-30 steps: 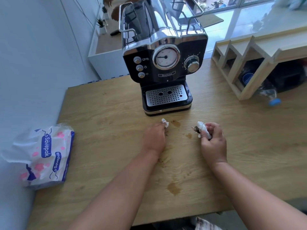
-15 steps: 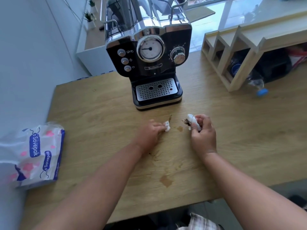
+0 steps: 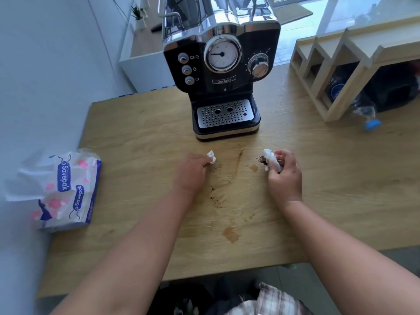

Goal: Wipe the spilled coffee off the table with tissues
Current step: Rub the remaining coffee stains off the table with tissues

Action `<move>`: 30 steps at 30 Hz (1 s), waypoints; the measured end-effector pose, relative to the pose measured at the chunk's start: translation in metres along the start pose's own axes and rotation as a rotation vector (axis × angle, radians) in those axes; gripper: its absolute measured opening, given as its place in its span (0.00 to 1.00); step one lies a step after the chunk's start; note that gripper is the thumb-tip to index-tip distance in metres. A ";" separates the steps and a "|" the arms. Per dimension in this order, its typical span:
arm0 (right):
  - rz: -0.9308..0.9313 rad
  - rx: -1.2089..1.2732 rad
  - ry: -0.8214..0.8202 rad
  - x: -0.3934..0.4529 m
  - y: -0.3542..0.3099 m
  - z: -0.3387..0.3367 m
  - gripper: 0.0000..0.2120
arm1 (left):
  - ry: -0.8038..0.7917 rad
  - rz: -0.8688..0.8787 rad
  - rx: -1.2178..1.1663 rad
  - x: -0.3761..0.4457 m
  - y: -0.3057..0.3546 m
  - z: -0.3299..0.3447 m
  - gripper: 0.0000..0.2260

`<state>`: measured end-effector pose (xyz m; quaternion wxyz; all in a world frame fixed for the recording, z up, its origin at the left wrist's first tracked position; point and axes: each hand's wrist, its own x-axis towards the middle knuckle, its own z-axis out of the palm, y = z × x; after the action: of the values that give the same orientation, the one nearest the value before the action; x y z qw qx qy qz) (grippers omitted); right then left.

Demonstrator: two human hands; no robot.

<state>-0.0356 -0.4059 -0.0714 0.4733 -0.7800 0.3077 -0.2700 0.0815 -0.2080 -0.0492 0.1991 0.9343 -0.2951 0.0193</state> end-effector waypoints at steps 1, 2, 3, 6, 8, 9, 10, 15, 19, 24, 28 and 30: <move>-0.001 0.001 -0.002 0.000 0.000 0.000 0.10 | 0.001 0.041 0.003 -0.009 0.004 0.001 0.13; -0.006 -0.001 -0.004 0.000 0.001 0.000 0.10 | -0.004 0.084 0.005 -0.019 0.008 0.002 0.13; -0.011 -0.006 -0.005 0.000 0.001 0.001 0.10 | -0.011 0.124 -0.001 -0.030 0.012 0.004 0.14; -0.012 -0.014 -0.013 0.000 0.000 0.000 0.10 | -0.019 0.176 -0.026 -0.059 0.018 0.007 0.13; -0.011 -0.023 -0.027 -0.001 -0.001 -0.001 0.10 | -0.016 0.199 -0.033 -0.072 0.020 0.008 0.14; -0.010 -0.024 -0.031 0.000 -0.001 -0.001 0.10 | -0.015 0.206 -0.044 -0.077 0.020 0.008 0.14; -0.010 -0.022 -0.038 -0.001 -0.001 -0.002 0.10 | -0.014 0.190 -0.064 -0.082 0.021 0.005 0.13; -0.004 -0.018 -0.066 -0.001 -0.001 -0.002 0.11 | 0.184 -0.291 -0.172 -0.102 -0.013 -0.026 0.10; -0.001 -0.015 -0.070 -0.002 0.001 -0.003 0.11 | 0.284 -0.556 -0.043 -0.117 -0.051 -0.044 0.08; -0.002 -0.017 -0.084 -0.002 0.001 -0.002 0.11 | 0.232 -0.442 0.018 -0.104 -0.015 -0.022 0.07; -0.006 -0.006 -0.084 -0.002 0.001 -0.003 0.11 | 0.200 -0.186 -0.087 -0.105 0.045 0.007 0.10; 0.001 -0.005 -0.084 -0.002 0.002 -0.003 0.12 | 0.187 -0.126 -0.127 -0.112 0.054 0.009 0.10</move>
<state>-0.0392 -0.4069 -0.0722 0.4839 -0.7917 0.2886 -0.2362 -0.0418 -0.1908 -0.0550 0.2853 0.9306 -0.2167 0.0754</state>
